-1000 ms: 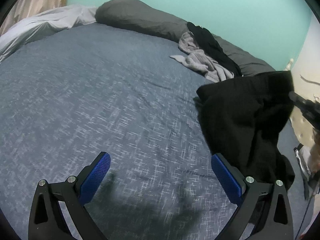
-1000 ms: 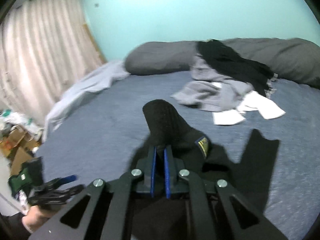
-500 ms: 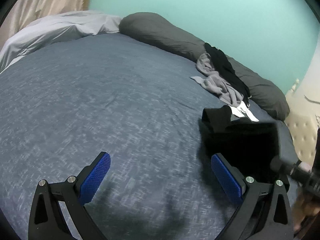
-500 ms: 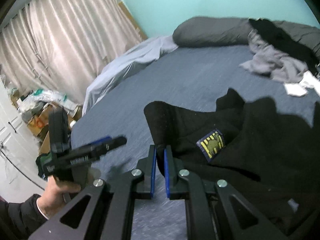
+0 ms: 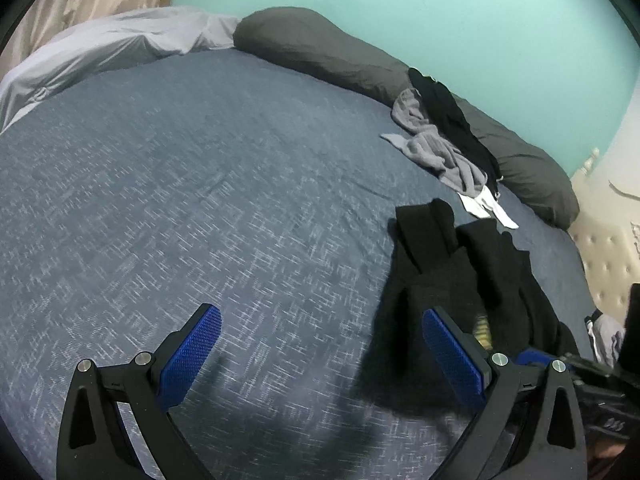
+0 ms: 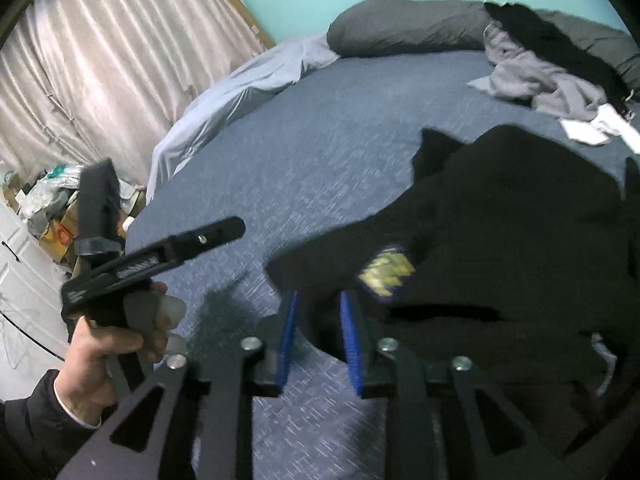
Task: Fold clothes
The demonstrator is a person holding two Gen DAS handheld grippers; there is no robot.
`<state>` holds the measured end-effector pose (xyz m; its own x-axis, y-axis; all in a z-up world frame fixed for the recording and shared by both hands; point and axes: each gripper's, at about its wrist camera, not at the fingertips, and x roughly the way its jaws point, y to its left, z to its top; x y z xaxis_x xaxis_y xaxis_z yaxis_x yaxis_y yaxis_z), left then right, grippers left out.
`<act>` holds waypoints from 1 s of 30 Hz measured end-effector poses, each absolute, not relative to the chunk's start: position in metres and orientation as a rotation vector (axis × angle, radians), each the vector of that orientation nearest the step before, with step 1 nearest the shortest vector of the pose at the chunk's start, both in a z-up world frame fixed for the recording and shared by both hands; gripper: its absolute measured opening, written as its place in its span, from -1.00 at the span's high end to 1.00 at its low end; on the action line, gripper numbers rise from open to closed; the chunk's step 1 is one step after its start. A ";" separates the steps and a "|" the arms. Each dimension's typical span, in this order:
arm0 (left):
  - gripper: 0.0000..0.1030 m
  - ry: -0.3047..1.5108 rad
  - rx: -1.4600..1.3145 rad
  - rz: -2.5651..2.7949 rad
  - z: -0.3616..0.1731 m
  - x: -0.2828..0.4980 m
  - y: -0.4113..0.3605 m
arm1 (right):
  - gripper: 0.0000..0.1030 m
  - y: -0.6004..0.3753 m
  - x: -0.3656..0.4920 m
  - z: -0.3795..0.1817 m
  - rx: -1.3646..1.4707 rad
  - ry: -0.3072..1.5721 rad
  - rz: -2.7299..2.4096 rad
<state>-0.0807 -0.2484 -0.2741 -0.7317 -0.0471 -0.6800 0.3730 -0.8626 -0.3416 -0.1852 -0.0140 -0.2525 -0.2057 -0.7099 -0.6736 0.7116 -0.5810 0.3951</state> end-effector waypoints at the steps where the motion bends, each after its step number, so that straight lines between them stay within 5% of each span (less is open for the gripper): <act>1: -0.99 0.683 1.017 -2.640 -0.273 -0.082 -0.247 | 0.45 -0.007 -0.186 -0.250 1.062 0.003 -1.924; 7: -0.99 0.667 1.056 -2.653 -0.276 -0.087 -0.237 | 0.33 0.043 -0.210 -0.250 1.115 0.039 -2.074; 11: -0.99 0.651 1.093 -2.644 -0.282 -0.092 -0.234 | 0.05 0.088 -0.234 -0.259 1.184 0.042 -2.206; 30: -0.99 0.675 1.219 -2.628 -0.303 -0.125 -0.225 | 0.01 0.264 -0.295 -0.288 1.399 -0.392 -2.547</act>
<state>-0.1247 -0.2246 -0.3031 -0.6525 0.0377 -0.7569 0.3320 -0.8836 -0.3302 -0.2952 0.2641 -0.2877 -0.5282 -0.3064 -0.7919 0.0543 -0.9429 0.3286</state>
